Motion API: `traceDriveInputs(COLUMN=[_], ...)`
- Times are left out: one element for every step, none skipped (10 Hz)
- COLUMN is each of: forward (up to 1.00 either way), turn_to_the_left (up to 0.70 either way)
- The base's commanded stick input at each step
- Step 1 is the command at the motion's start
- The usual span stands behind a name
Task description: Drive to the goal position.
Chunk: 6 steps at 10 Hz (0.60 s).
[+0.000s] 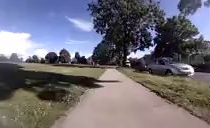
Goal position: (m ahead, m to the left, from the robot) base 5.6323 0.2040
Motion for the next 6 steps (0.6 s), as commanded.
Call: traceDriveInputs(forward=[1.0,1.0,1.0,1.0,1.0,1.0], turn_to_the_left=[0.0,0.0,0.0,0.0,0.0,0.0])
